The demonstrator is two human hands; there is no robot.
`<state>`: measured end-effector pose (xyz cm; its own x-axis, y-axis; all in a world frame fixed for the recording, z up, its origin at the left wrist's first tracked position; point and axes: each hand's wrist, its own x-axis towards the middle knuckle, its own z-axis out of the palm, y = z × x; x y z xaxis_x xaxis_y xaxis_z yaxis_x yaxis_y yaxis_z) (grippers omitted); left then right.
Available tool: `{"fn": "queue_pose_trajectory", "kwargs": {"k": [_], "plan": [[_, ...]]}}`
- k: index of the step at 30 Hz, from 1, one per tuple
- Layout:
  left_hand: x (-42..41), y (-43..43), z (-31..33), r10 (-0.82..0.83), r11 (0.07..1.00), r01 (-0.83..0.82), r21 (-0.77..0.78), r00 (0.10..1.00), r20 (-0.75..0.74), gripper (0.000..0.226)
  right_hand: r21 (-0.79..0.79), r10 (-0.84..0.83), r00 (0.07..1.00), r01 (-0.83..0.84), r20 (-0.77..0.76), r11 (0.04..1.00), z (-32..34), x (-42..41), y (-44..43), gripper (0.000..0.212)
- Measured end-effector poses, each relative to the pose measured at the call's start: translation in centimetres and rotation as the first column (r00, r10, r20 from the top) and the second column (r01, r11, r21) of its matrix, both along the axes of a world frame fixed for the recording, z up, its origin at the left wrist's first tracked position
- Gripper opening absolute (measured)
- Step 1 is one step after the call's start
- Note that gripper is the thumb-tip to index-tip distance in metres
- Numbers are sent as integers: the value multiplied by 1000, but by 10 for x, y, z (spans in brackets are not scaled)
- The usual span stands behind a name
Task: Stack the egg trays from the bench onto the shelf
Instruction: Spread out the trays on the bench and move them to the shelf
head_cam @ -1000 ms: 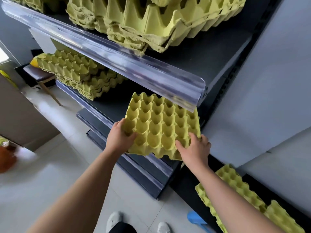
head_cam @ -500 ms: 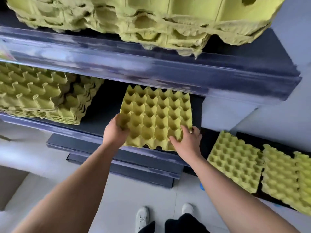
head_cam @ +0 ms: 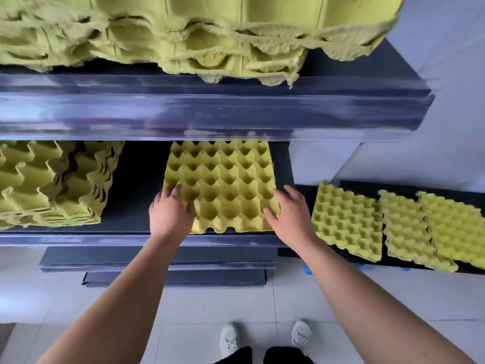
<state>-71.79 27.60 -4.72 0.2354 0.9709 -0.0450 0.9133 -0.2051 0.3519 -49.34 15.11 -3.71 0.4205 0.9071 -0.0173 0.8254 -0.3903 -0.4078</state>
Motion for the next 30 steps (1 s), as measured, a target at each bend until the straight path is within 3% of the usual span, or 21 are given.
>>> {"fn": "queue_pose_trajectory", "kwargs": {"k": [4, 13, 22, 30], "plan": [[41, -36, 17, -210, 973, 209, 100, 978, 4, 45, 103, -17, 998, 10, 65, 995, 9, 27, -32, 44], [187, -150, 21, -551, 827, 531, 184, 831, 82, 27, 137, -205, 973, 190, 110, 972, 13, 135, -168, 36], [371, -281, 4, -682, 732, 669, 130, 719, 135, 32, 56, -421, 904, 418, 69, 907, -4, 275, -332, 44], [501, -341, -22, -739, 670, 742, 36, 661, 131, 36, 3, -538, 843, 538, 28, 843, -31, 385, -405, 44]]}}
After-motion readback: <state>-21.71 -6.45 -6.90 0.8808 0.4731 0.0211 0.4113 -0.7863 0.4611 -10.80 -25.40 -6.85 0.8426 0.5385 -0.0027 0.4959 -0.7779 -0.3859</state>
